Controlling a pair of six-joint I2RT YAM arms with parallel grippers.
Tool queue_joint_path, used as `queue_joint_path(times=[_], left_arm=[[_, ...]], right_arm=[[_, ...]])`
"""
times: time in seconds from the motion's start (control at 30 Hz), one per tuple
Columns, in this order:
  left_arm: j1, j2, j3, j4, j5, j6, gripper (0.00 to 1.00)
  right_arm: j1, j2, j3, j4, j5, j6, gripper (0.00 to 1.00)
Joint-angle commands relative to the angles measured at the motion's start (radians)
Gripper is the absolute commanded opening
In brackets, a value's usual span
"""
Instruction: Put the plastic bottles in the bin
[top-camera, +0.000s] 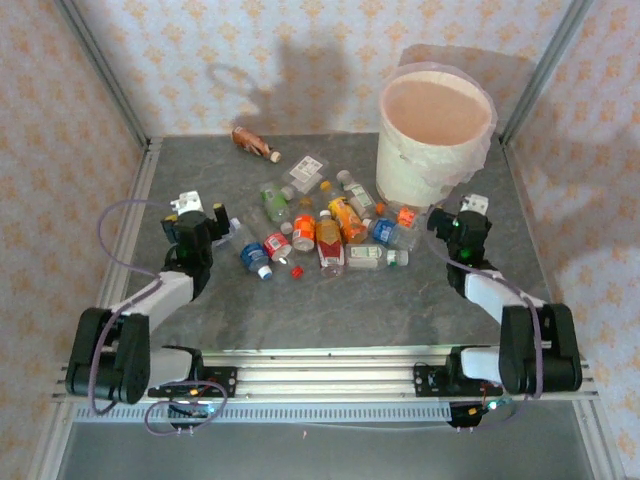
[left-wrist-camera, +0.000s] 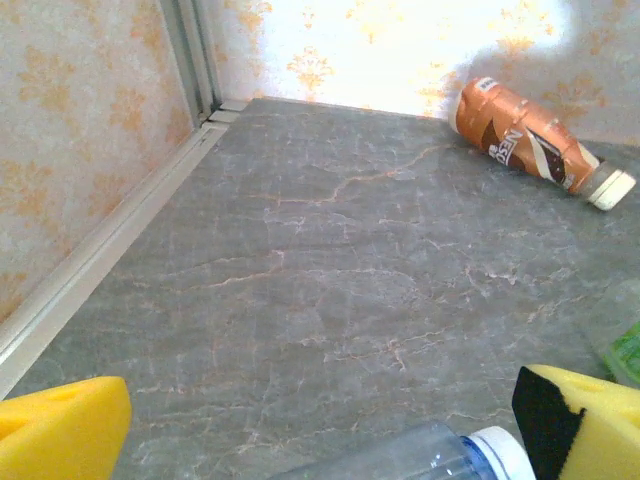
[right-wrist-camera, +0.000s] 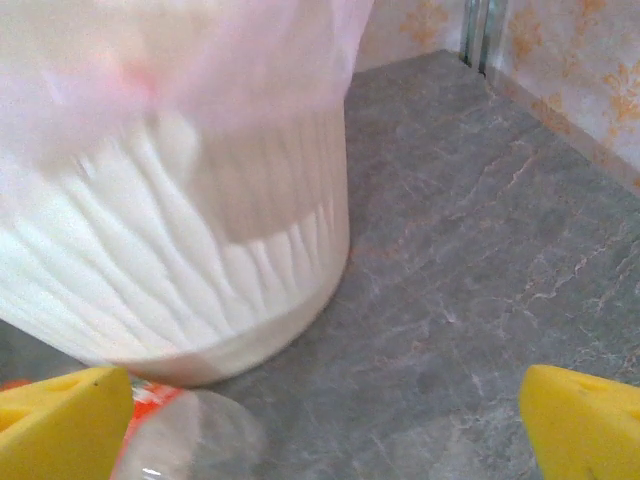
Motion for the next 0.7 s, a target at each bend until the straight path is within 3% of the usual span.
queue_joint_path(times=[0.0,0.1,0.2,0.27,0.33,0.5,0.67], left_arm=[[-0.001,-0.085,0.073,-0.277,-0.034,-0.121,1.0],[-0.001,-0.167,0.146,-0.476,-0.009,-0.263,1.0],[-0.001,-0.205,0.22,-0.63,0.141,-0.371,1.0],[0.0,-0.213,0.251,-0.684,0.236,-0.45,1.0],[-0.001,-0.215,0.275,-0.736,0.261,-0.518,1.0],[-0.001,-0.22,0.281,-0.803,0.244,-0.63,1.0],[-0.001,-0.218,0.281,-0.878,0.192,-0.667,1.0]], right_arm=[[0.006,-0.093,0.059,-0.235,-0.052,0.211,0.99],[0.016,-0.135,0.083,-0.364,-0.126,0.406,0.99],[0.04,-0.135,0.09,-0.429,-0.274,0.577,0.99],[0.1,-0.123,0.084,-0.456,-0.287,0.644,0.99],[0.165,-0.11,0.087,-0.498,-0.259,0.664,0.99],[0.316,-0.059,0.17,-0.739,-0.057,0.548,0.99],[0.363,-0.022,0.265,-0.857,-0.159,0.283,0.99]])
